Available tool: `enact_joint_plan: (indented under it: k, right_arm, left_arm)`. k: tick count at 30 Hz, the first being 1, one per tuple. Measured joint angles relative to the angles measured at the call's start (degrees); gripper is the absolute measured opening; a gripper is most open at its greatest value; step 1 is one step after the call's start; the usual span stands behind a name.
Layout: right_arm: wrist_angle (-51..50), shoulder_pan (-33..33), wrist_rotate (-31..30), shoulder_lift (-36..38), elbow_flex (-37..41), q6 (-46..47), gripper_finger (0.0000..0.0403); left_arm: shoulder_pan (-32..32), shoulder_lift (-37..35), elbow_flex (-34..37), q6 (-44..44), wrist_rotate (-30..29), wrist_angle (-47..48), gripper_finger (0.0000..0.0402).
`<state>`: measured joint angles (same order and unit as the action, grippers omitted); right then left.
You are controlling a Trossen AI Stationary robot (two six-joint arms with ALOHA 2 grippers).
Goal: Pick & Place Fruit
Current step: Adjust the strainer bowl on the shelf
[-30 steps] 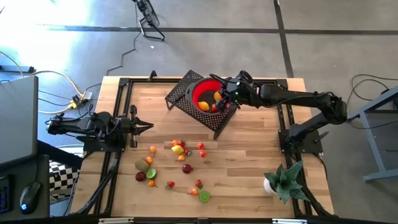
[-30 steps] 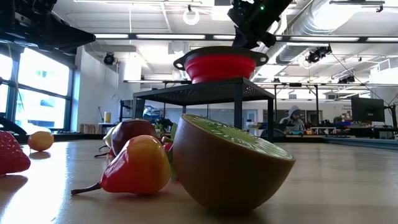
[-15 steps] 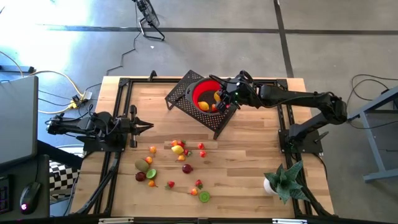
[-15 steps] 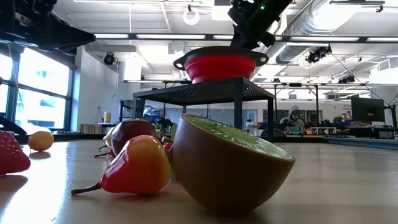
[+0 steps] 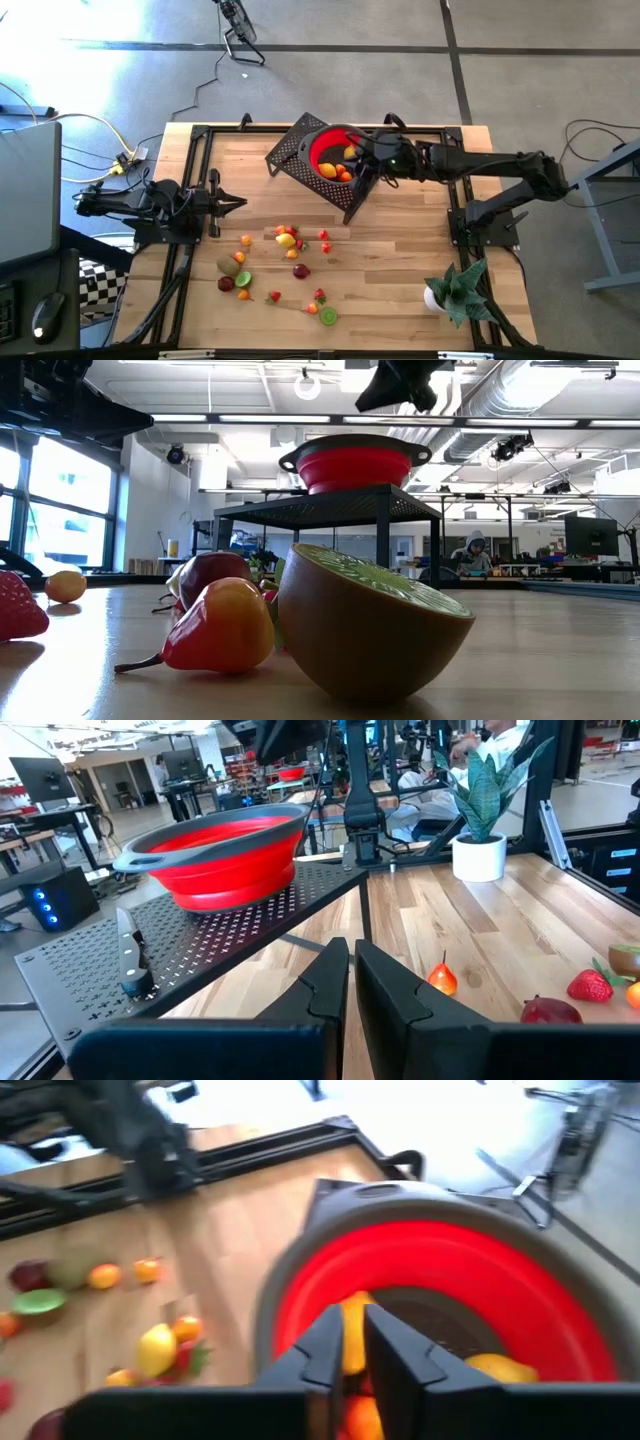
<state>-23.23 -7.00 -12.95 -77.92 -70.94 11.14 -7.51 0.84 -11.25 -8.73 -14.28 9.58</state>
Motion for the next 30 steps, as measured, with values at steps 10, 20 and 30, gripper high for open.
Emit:
enact_joint_plan:
  k: [10,20,30]
  right_arm:
    - [-0.49,5.47,7.03,0.06,0.0,2.37,0.0007]
    - [-0.47,14.26,0.71,-0.15,0.0,7.1,0.0003]
    - [1.9,20.2,-4.79,-0.34,0.02,9.3,0.0004]
  left_arm:
    - [-0.01,0.0,0.0,0.02,0.0,0.0,0.0019]
    - [-0.02,0.0,0.0,0.04,0.02,0.0,0.0019]
    - [-0.01,0.0,0.0,0.04,0.01,0.0,0.0019]
